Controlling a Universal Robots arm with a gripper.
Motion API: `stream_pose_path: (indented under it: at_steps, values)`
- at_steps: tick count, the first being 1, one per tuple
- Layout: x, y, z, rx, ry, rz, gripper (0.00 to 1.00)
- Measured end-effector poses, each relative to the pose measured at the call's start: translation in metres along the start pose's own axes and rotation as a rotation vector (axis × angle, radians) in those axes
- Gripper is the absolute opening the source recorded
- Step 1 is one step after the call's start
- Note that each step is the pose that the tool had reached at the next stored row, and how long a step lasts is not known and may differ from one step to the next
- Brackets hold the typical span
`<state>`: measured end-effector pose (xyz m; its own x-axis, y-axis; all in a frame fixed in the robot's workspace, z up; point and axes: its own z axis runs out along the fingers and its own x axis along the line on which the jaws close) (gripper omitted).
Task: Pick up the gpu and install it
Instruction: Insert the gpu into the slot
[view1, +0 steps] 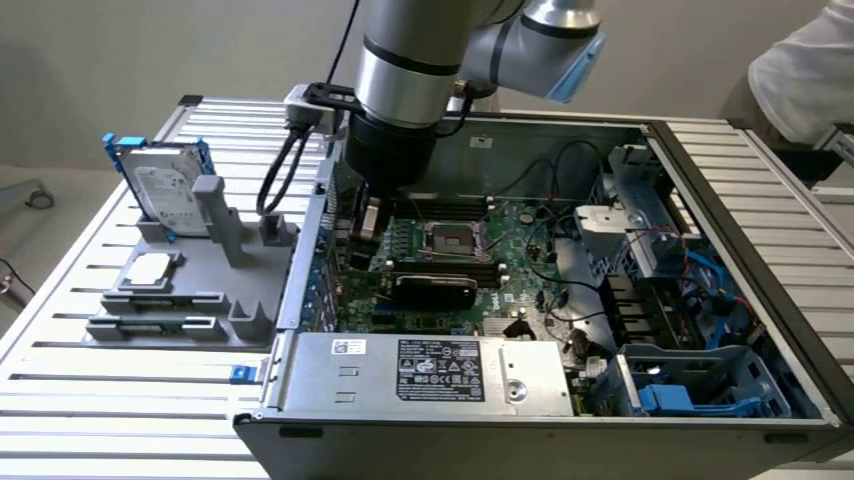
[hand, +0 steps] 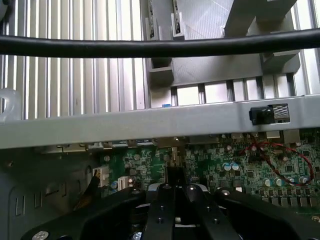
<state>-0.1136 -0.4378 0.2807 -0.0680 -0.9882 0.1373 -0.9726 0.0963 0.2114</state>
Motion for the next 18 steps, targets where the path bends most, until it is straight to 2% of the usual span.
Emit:
stream_pose_path:
  at_steps: [5, 11, 14, 18]
  values:
    - [0.000, -0.0087, -0.0057, 0.0000, 0.0000, 0.000, 0.11]
    - [0.001, -0.0142, -0.0209, 0.0000, -0.0017, 0.000, 0.11]
    - [0.002, -0.0176, -0.0270, -0.0001, -0.0048, -0.001, 0.11]
    - [0.002, -0.0247, -0.0380, -0.0008, -0.0144, -0.003, 0.11]
